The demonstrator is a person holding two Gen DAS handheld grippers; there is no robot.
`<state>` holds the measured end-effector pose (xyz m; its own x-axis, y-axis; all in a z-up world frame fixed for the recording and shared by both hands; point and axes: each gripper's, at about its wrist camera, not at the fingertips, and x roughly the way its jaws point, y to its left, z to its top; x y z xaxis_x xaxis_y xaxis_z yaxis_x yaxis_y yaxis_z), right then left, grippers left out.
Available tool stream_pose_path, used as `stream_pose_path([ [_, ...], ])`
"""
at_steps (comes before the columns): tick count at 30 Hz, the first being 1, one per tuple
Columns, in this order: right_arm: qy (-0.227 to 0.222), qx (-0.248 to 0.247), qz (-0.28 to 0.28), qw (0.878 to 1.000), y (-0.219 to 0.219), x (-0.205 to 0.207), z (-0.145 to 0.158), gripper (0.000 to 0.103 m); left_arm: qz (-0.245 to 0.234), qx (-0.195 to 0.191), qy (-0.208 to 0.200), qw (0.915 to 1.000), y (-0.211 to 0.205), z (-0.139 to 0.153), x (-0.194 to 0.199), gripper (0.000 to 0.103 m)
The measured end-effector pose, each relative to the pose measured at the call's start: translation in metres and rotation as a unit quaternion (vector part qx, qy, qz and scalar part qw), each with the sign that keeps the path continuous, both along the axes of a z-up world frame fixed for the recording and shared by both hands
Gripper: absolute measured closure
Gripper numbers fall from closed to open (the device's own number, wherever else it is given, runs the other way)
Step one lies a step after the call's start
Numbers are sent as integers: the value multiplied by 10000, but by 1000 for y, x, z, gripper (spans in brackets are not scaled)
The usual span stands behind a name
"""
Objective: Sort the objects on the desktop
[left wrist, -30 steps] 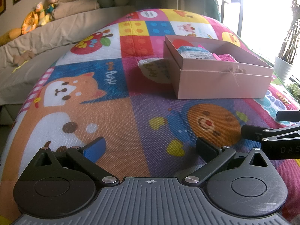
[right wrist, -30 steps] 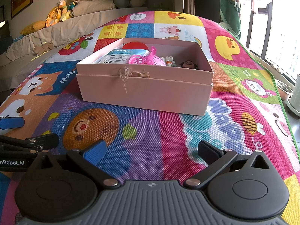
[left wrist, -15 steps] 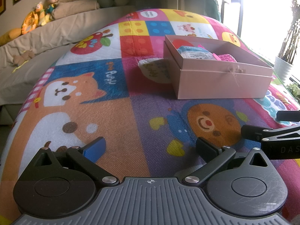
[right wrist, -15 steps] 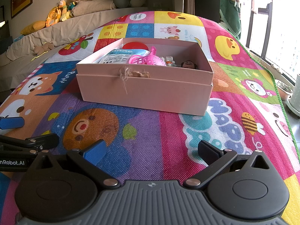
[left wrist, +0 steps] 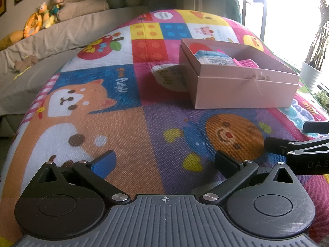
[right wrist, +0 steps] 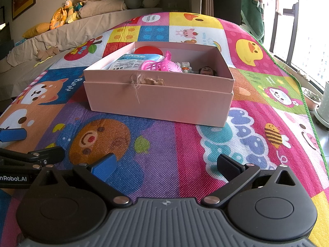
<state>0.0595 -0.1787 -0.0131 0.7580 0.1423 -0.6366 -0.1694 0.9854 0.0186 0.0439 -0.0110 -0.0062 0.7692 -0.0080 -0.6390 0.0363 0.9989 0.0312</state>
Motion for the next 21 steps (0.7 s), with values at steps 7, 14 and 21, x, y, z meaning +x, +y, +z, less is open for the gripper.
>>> stream_pose_path([
  [7, -1, 2, 0, 10000, 1, 0, 0, 0, 0, 15, -3, 10000, 0, 0, -1, 0],
  [14, -1, 0, 2, 10000, -1, 0, 0, 0, 6, -18, 135, 9999, -1, 2, 1, 0],
  [21, -3, 1, -1, 10000, 1, 1, 0, 0, 61, -23, 195, 9998, 1, 4, 5, 0],
])
